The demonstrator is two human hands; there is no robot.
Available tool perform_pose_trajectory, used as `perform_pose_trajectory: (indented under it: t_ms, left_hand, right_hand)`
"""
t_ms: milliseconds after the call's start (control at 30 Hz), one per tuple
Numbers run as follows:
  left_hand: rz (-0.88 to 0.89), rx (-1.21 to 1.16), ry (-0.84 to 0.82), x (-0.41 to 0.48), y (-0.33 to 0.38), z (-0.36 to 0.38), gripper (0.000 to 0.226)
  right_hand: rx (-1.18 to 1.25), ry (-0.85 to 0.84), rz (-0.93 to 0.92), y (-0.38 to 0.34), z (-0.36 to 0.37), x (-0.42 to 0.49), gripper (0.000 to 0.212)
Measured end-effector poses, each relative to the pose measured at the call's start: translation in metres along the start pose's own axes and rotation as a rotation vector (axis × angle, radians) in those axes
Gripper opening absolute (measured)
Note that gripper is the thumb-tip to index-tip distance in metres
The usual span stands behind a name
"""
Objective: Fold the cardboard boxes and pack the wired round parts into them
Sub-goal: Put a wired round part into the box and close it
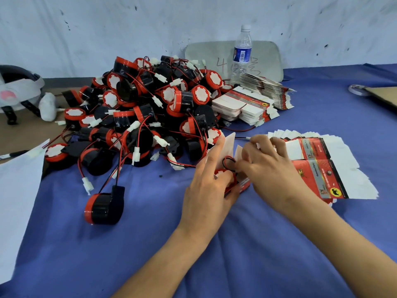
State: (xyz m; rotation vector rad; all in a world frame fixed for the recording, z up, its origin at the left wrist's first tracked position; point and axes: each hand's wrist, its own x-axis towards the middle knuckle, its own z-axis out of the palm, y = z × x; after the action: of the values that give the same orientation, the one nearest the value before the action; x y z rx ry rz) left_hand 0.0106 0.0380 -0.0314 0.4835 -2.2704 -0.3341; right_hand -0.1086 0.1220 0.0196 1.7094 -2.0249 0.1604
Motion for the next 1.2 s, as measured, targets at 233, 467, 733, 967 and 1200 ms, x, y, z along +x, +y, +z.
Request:
perform_pose_trajectory:
  t_ms: [233, 467, 733, 967, 1200]
  left_hand:
    - [-0.012, -0.056, -0.059, 0.003, -0.006, -0.004, 0.027]
    - [-0.005, -0.081, -0.107, 0.005, -0.009, -0.007, 0.028]
    - [-0.002, -0.059, -0.105, 0.005, -0.007, -0.009, 0.019]
    - [0.001, -0.064, -0.119, 0.005, -0.006, -0.009, 0.019]
    - [-0.003, -0.057, -0.1, 0.005, -0.005, -0.009, 0.018]
  right_hand:
    - [-0.168, -0.074, -0.316, 0.019, -0.021, 0.021, 0.028]
    - [-0.142, 0.101, -0.307, 0.008, 0.001, 0.009, 0.027]
    - [0.315, -0.005, 0.159, -0.024, 0.014, -0.022, 0.008]
    - [0.481, 0.09, 0.289, -0.027, 0.015, -0.033, 0.02]
    - [0.356, 0.164, 0.164, -0.023, 0.017, -0.017, 0.025]
